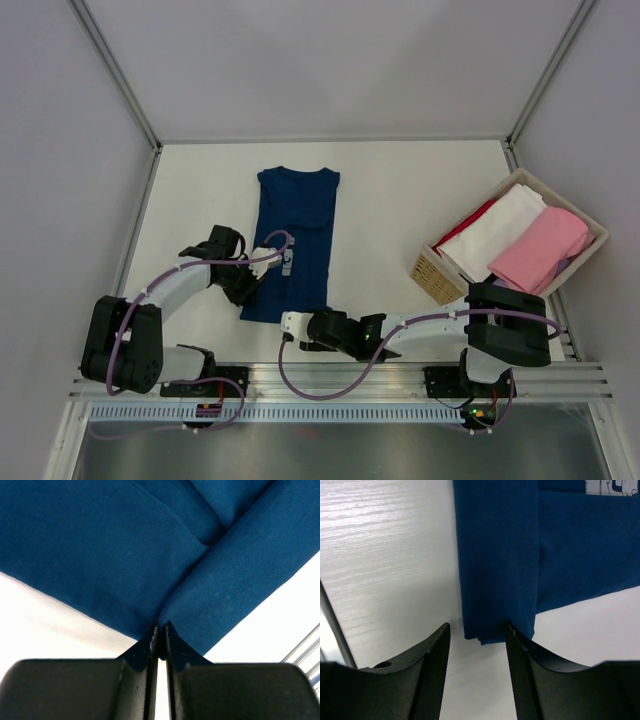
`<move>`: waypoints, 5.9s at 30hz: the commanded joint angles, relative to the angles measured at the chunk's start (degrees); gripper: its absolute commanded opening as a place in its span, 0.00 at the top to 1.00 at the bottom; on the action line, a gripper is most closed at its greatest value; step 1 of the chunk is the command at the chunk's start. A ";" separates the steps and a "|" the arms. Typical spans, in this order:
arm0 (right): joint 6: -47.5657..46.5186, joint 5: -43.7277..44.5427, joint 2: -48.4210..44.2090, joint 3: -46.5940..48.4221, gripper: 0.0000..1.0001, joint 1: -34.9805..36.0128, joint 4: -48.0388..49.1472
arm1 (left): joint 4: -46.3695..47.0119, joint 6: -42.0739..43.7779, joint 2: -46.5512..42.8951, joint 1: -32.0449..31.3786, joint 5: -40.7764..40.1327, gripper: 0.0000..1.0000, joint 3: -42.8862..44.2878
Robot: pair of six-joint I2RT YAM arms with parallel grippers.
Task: Roll the t-shirts
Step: Roll the tshirt
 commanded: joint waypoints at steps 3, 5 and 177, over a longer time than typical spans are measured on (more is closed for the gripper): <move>-0.84 3.80 2.76 1.96 0.63 0.10 -0.80 | 1.51 -2.36 -0.38 0.38 -1.71 0.84 1.02; 0.12 3.89 4.69 2.67 0.86 0.01 -2.03 | 1.25 -2.63 -0.99 0.47 -2.33 0.82 1.46; 20.02 -40.25 -8.56 1.27 0.57 -32.79 4.91 | 1.96 14.07 -22.53 -22.56 -17.81 0.98 -11.30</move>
